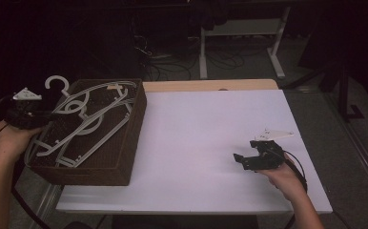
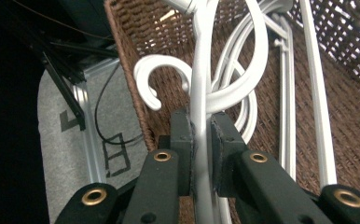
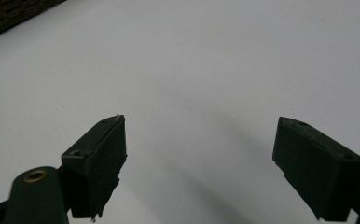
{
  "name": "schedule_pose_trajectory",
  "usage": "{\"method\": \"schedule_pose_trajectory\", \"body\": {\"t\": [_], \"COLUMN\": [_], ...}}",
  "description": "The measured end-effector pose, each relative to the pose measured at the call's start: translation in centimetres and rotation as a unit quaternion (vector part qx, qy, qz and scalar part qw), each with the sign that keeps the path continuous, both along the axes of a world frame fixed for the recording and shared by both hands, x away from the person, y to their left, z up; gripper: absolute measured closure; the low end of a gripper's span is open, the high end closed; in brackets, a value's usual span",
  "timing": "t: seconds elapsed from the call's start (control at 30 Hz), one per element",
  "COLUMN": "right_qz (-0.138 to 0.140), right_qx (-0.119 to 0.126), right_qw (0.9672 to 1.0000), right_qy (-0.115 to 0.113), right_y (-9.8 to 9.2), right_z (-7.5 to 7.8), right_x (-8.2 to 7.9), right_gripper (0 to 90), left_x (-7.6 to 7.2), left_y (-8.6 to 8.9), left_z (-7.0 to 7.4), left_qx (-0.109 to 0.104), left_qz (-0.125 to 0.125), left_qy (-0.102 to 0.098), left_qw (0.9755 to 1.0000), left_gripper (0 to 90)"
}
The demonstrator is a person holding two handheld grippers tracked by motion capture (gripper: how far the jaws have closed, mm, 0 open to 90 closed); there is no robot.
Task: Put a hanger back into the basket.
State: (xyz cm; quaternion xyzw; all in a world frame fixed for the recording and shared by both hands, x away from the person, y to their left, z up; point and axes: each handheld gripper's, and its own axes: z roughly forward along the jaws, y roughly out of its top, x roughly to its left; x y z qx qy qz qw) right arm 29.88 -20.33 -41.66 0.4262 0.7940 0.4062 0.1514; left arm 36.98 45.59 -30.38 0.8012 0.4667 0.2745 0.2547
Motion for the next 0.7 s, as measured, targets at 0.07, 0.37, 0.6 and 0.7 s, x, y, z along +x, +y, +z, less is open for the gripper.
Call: {"method": "schedule_pose_trajectory", "body": {"t": [0.07, 0.37, 0.6, 0.7], "right_qz": [-0.001, -0.004, -0.002, -0.004], "right_qx": [-0.001, -0.001, -0.003, -0.003], "right_qw": [1.0, 1.0, 1.0, 1.0], "right_qy": [-0.001, -0.002, -0.002, -0.002], "right_y": [-0.1, -0.4, -0.3, -0.4], "right_z": [0.0, 0.0, 0.0, 0.1], "right_x": [0.0, 0.0, 0.0, -0.1], "right_gripper": [17.0, 17.1, 17.1, 17.1], "left_x": [0.2, 1.3, 2.4, 2.5], "left_y": [-0.3, -1.0, -1.8, -1.9], "left_z": [-0.4, -1.9, -3.3, -3.7], "left_qx": [0.001, 0.007, 0.0, -0.008], "left_qz": [-0.003, 0.002, -0.01, -0.008], "left_qy": [0.006, 0.013, 0.033, 0.038], "left_qw": [1.0, 0.9999, 0.9994, 0.9992], "left_gripper": [81.6, 81.2, 79.0, 59.3]}}
